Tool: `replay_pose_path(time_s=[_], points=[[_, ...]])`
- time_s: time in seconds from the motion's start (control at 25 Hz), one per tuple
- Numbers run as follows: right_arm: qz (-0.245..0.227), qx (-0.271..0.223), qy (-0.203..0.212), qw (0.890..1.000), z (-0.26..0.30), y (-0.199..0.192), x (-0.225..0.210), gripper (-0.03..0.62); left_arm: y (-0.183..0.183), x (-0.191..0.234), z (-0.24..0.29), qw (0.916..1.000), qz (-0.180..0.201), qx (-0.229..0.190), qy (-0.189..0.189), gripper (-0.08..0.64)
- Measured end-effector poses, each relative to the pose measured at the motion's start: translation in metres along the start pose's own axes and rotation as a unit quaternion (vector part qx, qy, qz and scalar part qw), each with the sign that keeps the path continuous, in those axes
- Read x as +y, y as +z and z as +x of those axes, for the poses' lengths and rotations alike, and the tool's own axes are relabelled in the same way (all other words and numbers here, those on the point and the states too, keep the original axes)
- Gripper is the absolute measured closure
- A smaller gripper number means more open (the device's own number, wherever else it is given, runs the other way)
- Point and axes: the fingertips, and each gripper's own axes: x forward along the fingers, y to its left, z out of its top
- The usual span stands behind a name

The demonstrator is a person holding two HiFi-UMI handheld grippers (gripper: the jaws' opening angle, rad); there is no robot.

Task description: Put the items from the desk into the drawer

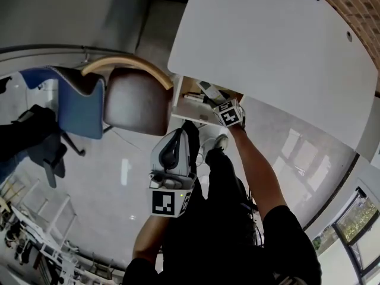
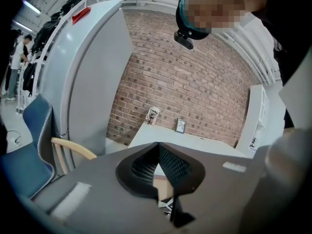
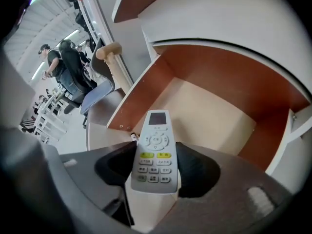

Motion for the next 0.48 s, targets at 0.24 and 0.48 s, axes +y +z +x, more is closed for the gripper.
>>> replay_pose_path(time_s=[0.24, 0.48], points=[[-0.028, 0.015, 0.007, 0.999, 0.027, -0.004, -0.004, 0.339, -0.009, 0.013, 0.008, 0.9999, -0.003, 0.01, 0.008, 0.54], [-0.053, 0.029, 0.003, 0.998, 0.039, -0.006, -0.005, 0.337, -0.014, 0.02, 0.013, 0.9998, -0.005, 0.014, 0.012, 0.54]])
